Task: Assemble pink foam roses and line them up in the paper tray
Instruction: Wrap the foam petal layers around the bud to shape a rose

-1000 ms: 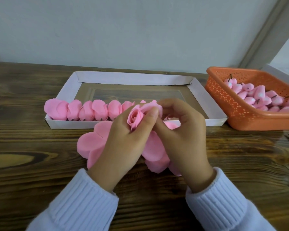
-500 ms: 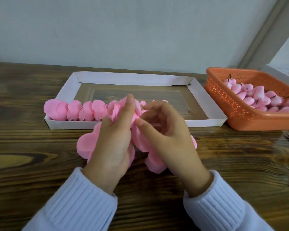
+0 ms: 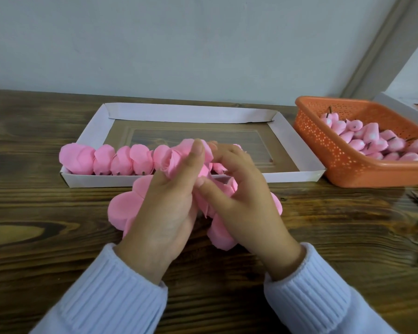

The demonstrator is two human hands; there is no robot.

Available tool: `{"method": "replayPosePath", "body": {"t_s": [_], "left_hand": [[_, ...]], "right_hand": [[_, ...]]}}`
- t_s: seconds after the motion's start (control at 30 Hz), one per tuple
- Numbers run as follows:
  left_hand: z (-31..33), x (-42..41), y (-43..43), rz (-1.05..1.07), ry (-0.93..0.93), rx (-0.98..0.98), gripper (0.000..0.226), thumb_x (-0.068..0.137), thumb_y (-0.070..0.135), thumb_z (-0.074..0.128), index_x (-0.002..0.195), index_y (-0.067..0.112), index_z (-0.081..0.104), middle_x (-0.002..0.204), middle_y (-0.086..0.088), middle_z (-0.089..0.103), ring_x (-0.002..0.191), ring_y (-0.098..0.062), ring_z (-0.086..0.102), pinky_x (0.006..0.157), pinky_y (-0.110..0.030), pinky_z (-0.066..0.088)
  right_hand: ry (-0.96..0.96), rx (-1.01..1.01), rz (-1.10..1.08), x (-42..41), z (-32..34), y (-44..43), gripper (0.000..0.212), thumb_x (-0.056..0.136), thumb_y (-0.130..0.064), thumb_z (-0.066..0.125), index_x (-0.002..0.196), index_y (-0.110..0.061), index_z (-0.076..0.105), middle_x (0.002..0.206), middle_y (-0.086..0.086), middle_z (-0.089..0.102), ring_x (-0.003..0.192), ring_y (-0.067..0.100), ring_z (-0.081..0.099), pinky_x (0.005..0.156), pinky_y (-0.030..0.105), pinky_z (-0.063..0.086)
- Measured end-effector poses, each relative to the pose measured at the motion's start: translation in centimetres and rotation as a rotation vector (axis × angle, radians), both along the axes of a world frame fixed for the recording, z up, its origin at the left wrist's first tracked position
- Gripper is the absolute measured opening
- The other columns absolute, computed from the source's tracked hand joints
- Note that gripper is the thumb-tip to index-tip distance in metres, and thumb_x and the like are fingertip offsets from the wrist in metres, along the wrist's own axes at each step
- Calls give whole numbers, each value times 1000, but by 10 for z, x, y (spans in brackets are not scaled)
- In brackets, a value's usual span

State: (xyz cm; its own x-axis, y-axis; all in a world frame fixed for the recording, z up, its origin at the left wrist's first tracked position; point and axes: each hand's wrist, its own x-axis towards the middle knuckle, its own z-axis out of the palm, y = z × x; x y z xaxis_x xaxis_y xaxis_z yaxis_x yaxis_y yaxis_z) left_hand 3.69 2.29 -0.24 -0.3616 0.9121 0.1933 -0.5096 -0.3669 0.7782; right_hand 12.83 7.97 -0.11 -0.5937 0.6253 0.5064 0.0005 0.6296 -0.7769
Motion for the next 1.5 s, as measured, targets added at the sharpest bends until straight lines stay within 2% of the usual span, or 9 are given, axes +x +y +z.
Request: {"method": "replayPosePath", "body": {"t_s": [0.17, 0.4, 0.53, 0.7, 0.83, 0.97, 1.07, 1.4, 1.5], "left_hand": [[1, -3, -4, 105, 136, -52, 22, 72, 21, 69, 93, 12, 71, 93, -6, 73, 98, -18, 70, 83, -31, 57], [5, -6, -8, 140, 243, -104, 26, 81, 22, 62, 102, 10, 70, 102, -4, 75, 99, -14, 71, 76, -23, 56], [8, -7, -7, 117, 70, -65, 18, 85, 19, 61, 95, 8, 71, 97, -7, 74, 91, -17, 71, 71, -26, 57], [11, -4, -6, 90, -74, -40, 23, 81, 21, 59, 96, 6, 68, 93, -12, 72, 89, -23, 71, 72, -32, 59], [10, -3, -5, 97, -87, -47, 34, 77, 31, 58, 101, 7, 64, 119, -20, 65, 111, -32, 64, 89, -42, 55], [9, -3, -4, 204, -40, -75, 27, 76, 34, 57, 89, 12, 68, 111, -14, 71, 107, -28, 68, 79, -38, 57], [6, -3, -3, 238, 25, -66, 20, 81, 33, 58, 79, 18, 71, 102, -6, 75, 103, -25, 70, 79, -35, 58], [-3, -2, -6, 317, 471, -239, 21, 72, 62, 60, 85, 50, 71, 90, 15, 73, 88, 2, 68, 66, -15, 51], [0, 1, -6, 268, 578, -159, 17, 85, 49, 56, 82, 45, 72, 80, 16, 71, 79, 5, 66, 62, -8, 47]], "right_hand": [[-40, 116, 65, 4, 1, 7, 30, 91, -19, 58, 117, -5, 63, 108, 1, 65, 105, 16, 56, 94, 46, 42], [-92, -15, 217, 8, 5, 9, 33, 91, -15, 61, 120, -1, 59, 114, 8, 64, 111, 24, 58, 95, 47, 46], [2, -275, 230, 7, 3, 10, 31, 90, -22, 57, 120, -13, 58, 117, -1, 65, 113, 11, 59, 97, 34, 47], [-21, -606, 83, 3, -6, 18, 13, 94, -24, 56, 98, -17, 68, 88, -4, 71, 82, 6, 64, 77, 28, 50], [44, -723, 157, 6, -7, 18, 8, 80, -19, 69, 86, -15, 70, 78, 2, 72, 72, 12, 65, 64, 23, 51], [176, -581, 11, 9, -4, 15, 4, 83, -3, 71, 84, -6, 68, 79, 16, 70, 69, 21, 63, 64, 35, 53], [189, -279, -107, 9, 0, 9, 6, 83, -4, 71, 84, -10, 69, 79, 8, 71, 73, 31, 63, 65, 42, 54], [185, 26, -294, 8, 1, 3, 5, 81, -11, 74, 80, -13, 71, 63, -8, 64, 57, 11, 57, 54, 23, 47], [170, 100, -317, 8, 1, 2, 6, 81, -12, 75, 77, -13, 70, 63, -9, 62, 57, 10, 54, 55, 19, 43]]}}
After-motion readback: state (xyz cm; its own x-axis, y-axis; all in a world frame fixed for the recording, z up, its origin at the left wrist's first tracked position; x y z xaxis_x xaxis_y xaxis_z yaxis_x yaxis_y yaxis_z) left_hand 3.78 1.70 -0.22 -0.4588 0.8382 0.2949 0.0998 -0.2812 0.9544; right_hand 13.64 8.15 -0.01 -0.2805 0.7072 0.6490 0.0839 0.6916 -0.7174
